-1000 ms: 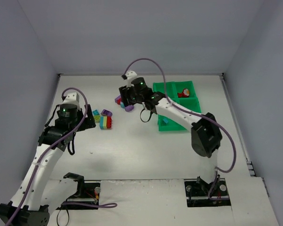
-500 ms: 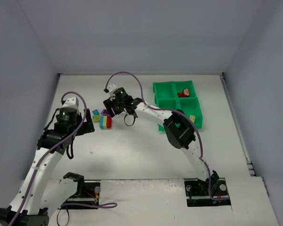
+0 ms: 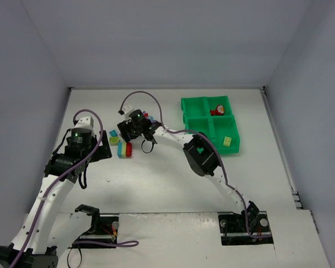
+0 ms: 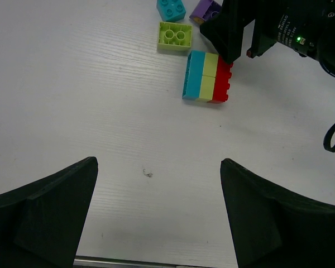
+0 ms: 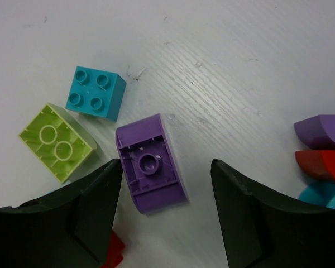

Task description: Sort the legos into containers by color

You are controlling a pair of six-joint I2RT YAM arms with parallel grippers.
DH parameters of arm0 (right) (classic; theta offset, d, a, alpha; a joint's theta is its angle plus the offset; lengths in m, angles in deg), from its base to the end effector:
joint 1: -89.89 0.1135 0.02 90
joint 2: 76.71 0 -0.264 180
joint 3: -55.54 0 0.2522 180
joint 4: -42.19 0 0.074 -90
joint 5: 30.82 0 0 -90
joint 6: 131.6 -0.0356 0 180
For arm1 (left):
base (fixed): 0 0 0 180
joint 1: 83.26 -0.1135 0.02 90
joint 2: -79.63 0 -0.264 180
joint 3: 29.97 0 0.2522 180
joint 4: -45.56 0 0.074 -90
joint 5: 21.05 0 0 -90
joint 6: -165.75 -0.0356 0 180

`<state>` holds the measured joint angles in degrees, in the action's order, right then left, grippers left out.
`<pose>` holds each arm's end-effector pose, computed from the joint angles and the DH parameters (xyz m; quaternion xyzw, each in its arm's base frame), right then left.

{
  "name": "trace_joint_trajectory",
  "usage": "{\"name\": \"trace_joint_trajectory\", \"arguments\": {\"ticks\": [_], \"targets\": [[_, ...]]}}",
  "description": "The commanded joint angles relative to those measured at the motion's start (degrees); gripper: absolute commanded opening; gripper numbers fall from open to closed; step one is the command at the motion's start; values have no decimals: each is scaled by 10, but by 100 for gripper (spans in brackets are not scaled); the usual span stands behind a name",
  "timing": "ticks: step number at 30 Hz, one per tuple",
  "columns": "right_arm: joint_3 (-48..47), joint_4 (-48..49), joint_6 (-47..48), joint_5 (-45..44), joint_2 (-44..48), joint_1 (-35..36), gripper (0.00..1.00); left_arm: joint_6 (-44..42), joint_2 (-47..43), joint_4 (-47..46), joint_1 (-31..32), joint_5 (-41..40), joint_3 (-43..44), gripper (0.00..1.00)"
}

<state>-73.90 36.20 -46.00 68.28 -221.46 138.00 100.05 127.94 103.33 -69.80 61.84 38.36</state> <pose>0.3834 0.4359 0.1596 -0.3479 0.7472 0.3076 0.4755 0.1642 -0.0348 0.3301 -0.1118 0.8895 -0.0895 0.4339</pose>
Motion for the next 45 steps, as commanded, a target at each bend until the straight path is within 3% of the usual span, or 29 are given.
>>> {"name": "trace_joint_trajectory", "arguments": {"ticks": [1,6,9,10,13,21,26,34,41,45], "targets": [[-38,45,1,-7,-1,5,61,1,-1,-2,3,-8,14,84],[-13,44,9,-22,3,4,56,-1,-3,-2,3,-10,8,84],[33,47,11,-38,30,2,33,-2,0,-9,3,-10,6,84],[47,56,13,-45,40,2,15,-2,1,-10,2,-10,6,84],[92,73,29,-61,86,0,0,-2,8,-29,3,-5,4,84],[130,67,54,-80,241,-37,0,1,39,-60,3,4,8,84],[171,56,44,-142,307,-126,0,8,57,-77,3,12,9,84],[215,31,-10,-161,308,-260,0,14,85,-99,3,18,8,84],[191,15,-30,-113,259,-299,8,22,114,-108,3,17,18,84],[177,5,-27,-102,241,-299,17,22,132,-112,3,15,26,84]]}}
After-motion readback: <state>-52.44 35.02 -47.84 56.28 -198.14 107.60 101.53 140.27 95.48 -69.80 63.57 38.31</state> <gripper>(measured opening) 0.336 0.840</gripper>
